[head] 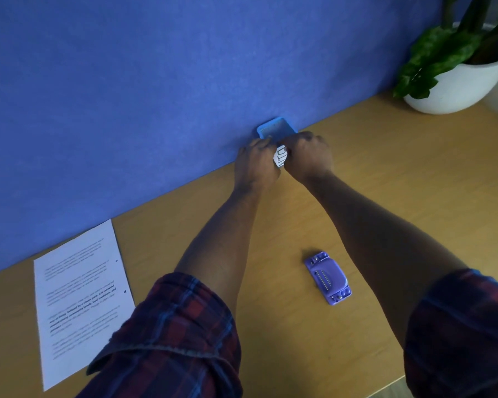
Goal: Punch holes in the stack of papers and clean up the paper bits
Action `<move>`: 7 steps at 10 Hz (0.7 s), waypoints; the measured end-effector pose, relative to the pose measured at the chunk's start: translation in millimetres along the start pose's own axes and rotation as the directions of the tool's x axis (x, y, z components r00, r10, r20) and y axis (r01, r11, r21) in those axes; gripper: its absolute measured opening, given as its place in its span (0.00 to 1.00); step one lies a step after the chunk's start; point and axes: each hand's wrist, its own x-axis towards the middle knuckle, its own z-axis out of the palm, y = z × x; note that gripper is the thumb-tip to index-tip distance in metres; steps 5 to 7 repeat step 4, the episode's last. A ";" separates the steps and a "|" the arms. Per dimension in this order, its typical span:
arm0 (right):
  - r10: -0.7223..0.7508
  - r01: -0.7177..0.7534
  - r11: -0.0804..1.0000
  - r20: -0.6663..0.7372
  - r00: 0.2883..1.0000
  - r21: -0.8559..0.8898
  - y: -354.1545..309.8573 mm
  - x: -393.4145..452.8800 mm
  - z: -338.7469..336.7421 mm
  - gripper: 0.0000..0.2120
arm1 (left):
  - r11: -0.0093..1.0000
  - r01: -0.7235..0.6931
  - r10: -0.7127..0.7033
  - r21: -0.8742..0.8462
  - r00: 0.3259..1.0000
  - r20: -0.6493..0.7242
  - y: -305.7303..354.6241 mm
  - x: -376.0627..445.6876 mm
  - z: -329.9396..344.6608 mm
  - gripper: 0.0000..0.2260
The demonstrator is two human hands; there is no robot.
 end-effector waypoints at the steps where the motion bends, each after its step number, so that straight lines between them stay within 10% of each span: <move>1: -0.050 0.050 0.999 -0.002 0.999 -0.010 0.1 -3.1 -1.7 0.12 | 1.000 0.015 -0.015 -0.004 0.998 0.064 -0.8 -4.7 0.4 0.21; 7: -0.117 0.116 0.993 -0.046 0.992 -0.016 -9.3 -31.2 -12.5 0.19 | 1.000 -0.008 0.009 -0.006 0.996 0.086 -11.0 -49.3 -24.8 0.24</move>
